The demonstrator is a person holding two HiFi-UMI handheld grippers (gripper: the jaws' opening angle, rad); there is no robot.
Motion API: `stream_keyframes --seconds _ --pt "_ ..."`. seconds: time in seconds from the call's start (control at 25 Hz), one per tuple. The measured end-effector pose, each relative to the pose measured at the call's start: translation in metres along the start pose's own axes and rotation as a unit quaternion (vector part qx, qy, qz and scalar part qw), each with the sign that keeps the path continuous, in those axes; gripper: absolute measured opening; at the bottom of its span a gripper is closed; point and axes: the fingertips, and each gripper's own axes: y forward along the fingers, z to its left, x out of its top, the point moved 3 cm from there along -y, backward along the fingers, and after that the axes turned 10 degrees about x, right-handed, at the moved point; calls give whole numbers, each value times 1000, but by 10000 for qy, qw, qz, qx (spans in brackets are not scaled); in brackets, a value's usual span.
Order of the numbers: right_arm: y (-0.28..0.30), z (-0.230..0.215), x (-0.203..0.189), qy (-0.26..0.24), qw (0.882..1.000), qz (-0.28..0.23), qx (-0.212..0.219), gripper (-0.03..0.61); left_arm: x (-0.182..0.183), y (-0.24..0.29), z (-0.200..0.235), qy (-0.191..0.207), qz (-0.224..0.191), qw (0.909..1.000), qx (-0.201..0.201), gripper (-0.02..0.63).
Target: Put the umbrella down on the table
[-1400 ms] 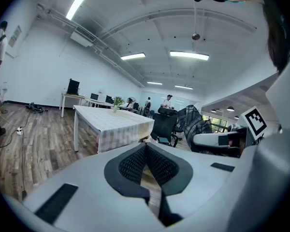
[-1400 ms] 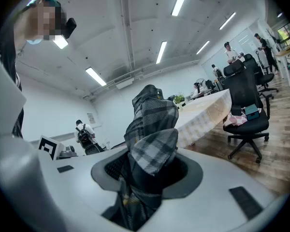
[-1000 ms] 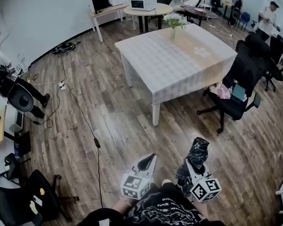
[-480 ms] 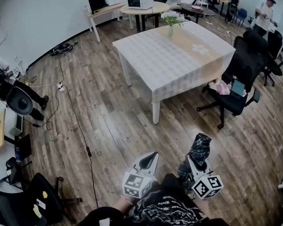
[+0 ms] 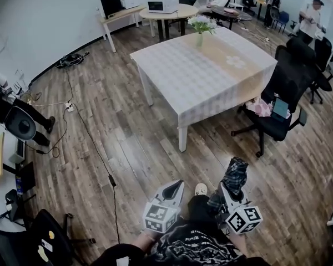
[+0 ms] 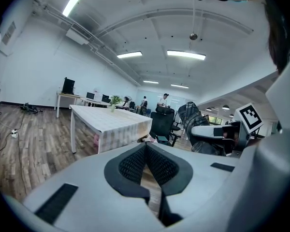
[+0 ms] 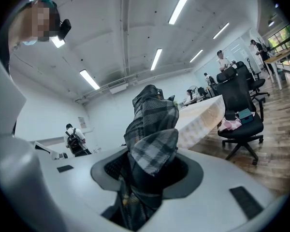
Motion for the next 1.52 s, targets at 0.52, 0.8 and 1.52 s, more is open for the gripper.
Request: stream_keyframes --seconds 0.52,0.8,1.52 --pt "80 -79 30 -241 9975 552 381 179 24 90 18 -137 85 9985 520 18" --pt "109 -122 61 -426 9951 659 602 179 42 148 4 -199 -38 9979 610 18" --pt "153 -166 76 -384 9935 834 675 179 52 205 8 -440 -5 9961 766 18"
